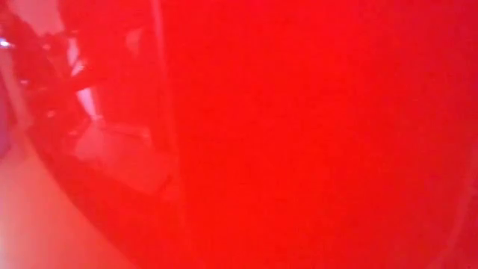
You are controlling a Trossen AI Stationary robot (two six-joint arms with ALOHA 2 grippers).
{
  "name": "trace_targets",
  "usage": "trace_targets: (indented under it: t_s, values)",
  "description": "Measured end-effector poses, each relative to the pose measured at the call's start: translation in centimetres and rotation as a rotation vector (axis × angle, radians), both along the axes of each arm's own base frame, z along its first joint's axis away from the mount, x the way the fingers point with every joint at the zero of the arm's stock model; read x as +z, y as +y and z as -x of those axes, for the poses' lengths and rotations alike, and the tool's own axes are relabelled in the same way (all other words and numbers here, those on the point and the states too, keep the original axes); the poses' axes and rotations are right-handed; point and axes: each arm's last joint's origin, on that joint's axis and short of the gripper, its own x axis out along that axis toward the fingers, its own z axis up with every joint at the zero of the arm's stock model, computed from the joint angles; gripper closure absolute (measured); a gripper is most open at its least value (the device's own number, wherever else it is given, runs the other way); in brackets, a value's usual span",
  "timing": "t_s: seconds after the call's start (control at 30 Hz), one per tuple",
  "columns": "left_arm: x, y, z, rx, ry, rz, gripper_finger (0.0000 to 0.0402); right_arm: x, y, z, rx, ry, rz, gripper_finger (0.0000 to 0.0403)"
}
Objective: Pick & Place Mini bowls
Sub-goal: Put the top blue bowl on the shelf
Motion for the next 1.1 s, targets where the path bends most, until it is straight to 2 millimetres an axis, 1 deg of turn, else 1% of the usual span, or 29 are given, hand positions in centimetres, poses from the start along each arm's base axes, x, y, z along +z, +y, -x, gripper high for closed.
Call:
trace_targets:
  t_s: [0.3,0.37,0.57,0.67,0.93,1.03,1.1]
  values:
    - [-0.03,-0.03,-0.02,-0.016,-0.007,0.015,0.0389,0.00,0.00,0.00,-0.008,0.001,-0.010,0.0271]
    - [-0.05,-0.03,-0.02,-0.018,-0.007,0.018,0.0379,0.00,0.01,0.00,-0.008,0.001,-0.010,0.0271]
    - [-0.06,-0.05,-0.03,-0.029,-0.001,0.016,0.0327,0.03,0.00,-0.02,-0.010,-0.003,-0.012,0.0271]
    - [-0.05,-0.03,-0.02,-0.028,0.002,0.012,0.0313,0.15,0.00,-0.12,-0.010,-0.019,-0.012,0.0271]
    - [0.03,-0.03,0.04,-0.009,0.013,-0.010,0.0309,0.23,0.00,-0.16,-0.010,-0.028,-0.012,0.0271]
    - [0.35,-0.51,-0.01,-0.021,-0.034,0.025,0.0309,0.22,0.00,-0.17,-0.019,-0.027,-0.024,0.0271]
    - [0.51,-0.95,-0.13,-0.058,-0.074,0.076,0.0309,0.22,0.00,-0.17,-0.026,-0.027,-0.033,0.0271]
